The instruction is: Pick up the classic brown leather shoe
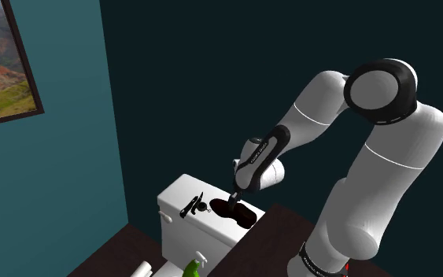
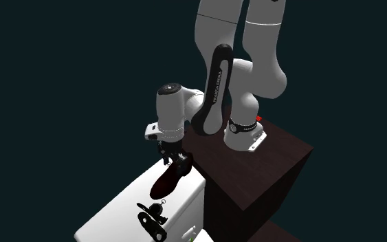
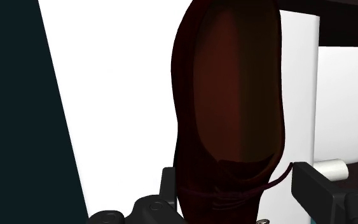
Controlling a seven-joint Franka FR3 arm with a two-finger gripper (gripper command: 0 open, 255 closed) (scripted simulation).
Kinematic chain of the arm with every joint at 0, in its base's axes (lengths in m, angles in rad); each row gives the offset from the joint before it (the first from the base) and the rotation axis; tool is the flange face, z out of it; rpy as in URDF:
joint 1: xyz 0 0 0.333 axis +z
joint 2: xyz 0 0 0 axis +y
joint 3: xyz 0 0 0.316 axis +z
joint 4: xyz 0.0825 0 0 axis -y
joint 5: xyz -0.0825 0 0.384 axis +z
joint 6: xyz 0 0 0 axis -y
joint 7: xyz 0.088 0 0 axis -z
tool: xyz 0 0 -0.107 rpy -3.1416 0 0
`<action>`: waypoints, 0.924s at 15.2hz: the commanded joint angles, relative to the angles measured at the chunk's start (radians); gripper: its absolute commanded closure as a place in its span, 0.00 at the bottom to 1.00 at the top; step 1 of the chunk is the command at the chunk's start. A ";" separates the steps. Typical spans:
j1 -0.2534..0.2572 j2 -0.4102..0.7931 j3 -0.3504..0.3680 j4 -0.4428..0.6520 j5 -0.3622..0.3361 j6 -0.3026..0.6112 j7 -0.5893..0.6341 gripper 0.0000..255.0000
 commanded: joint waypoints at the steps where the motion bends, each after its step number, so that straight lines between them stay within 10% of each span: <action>1: -0.001 0.001 -0.001 0.001 0.000 0.002 -0.001 1.00; 14: -0.068 -0.194 0.020 -0.011 -0.201 -0.175 0.154 1.00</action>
